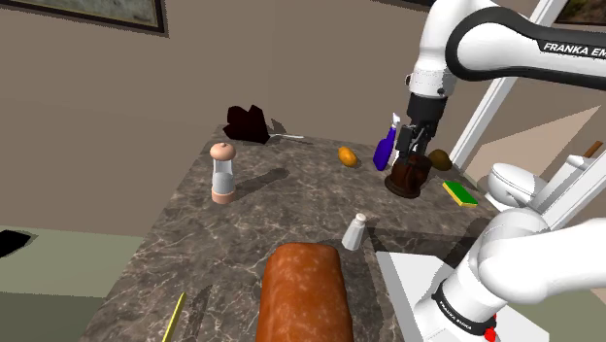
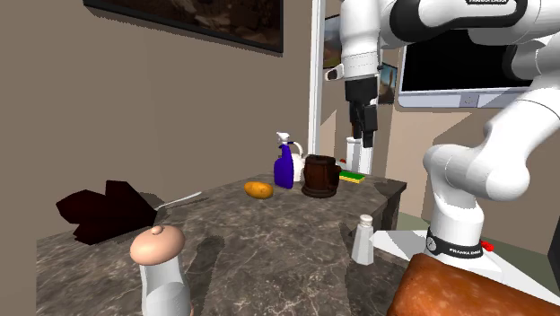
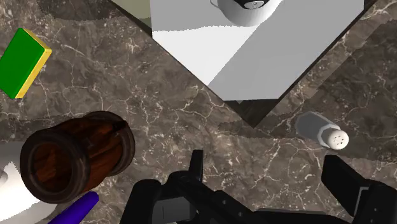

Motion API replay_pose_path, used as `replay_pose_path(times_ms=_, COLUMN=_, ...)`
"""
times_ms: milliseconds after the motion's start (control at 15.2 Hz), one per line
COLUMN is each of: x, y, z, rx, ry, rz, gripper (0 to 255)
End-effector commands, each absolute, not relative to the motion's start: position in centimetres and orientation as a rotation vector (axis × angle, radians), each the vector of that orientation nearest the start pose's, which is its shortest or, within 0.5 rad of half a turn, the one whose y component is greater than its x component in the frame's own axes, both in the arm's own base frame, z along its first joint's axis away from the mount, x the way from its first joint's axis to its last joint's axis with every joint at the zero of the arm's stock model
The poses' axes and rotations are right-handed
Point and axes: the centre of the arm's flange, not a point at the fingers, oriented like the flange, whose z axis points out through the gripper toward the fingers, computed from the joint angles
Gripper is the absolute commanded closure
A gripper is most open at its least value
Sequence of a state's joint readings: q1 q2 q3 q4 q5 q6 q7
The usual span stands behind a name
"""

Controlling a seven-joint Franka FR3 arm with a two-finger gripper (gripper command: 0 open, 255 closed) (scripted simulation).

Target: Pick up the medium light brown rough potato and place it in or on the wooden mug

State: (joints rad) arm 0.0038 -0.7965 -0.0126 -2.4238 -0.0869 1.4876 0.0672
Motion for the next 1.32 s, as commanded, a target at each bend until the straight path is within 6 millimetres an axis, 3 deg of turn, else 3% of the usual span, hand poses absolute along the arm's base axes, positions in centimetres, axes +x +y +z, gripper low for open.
replay_pose_path(times_ms=0, x=29.2, y=-1.3, z=55.6, rx=-3.214, ry=0.117, rz=0.221, gripper=0)
replay_pose_path(times_ms=594, x=40.0, y=-2.9, z=49.4, rx=-3.309, ry=0.396, rz=0.303, gripper=0)
replay_pose_path(times_ms=1254, x=51.1, y=-7.6, z=42.4, rx=-3.38, ry=0.73, rz=0.398, gripper=0)
